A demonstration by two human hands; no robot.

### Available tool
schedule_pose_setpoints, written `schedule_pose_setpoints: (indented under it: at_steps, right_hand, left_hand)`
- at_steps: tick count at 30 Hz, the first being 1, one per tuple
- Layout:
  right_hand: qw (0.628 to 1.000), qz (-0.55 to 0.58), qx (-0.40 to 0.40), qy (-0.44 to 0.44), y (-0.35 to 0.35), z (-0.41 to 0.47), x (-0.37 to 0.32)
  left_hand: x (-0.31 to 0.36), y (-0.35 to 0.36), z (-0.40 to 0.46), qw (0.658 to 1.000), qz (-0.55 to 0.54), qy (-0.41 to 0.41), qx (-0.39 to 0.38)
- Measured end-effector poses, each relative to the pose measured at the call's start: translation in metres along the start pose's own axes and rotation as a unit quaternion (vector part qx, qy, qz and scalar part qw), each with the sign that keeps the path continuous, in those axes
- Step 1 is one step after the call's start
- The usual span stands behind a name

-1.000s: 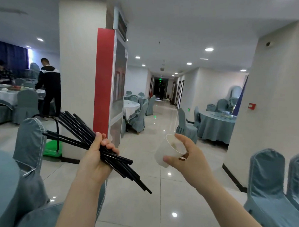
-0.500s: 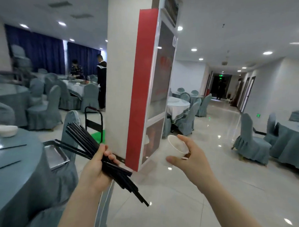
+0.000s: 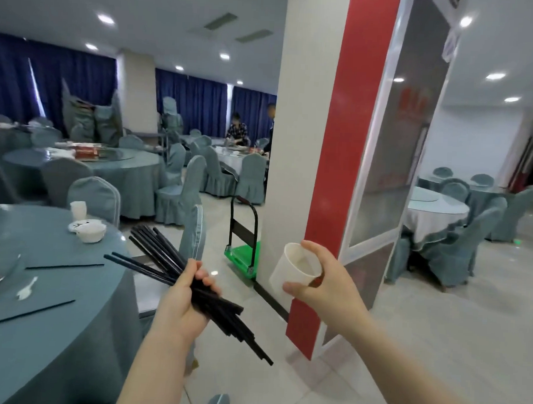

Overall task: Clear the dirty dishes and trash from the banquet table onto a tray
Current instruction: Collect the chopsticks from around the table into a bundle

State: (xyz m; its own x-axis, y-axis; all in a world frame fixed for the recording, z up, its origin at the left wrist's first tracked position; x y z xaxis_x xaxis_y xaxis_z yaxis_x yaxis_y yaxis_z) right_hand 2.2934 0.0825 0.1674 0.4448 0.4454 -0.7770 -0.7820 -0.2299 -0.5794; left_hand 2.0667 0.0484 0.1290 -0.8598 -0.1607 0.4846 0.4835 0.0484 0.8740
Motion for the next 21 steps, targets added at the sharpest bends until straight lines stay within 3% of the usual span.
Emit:
schedule_pose_setpoints:
  at_steps: [6, 11, 21]
  right_hand:
    - [0.998, 0.030, -0.051, -0.034, -0.020, 0.151, 0.067]
    - [0.984, 0.086, -0.147, -0.052, -0.001, 0.285, 0.126]
    - [0.915, 0.166, -0.353, -0.103, 0.128, 0.481, 0.146]
  left_hand:
    - [-0.007, -0.025, 0.126, 0.997, -0.002, 0.063, 0.045]
    - [-0.018, -0.053, 0.216, 0.986, -0.008, 0.113, 0.126]
    - [0.031, -0.114, 0.318, 0.936, 0.018, 0.247, 0.250]
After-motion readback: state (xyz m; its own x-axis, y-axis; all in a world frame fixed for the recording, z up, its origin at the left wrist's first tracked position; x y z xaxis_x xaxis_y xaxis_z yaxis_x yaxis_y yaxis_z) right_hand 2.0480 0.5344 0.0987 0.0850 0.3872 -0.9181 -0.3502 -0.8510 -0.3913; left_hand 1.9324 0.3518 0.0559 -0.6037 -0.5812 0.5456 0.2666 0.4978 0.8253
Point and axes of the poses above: each hand's wrist, its own z-axis towards the middle knuckle, its own y-axis out of the palm, x = y × z, the point moved 1 cm from there along z, towards the middle knuckle, and after that the axes turned 13 degrees about -x, right-handed, at the moved point
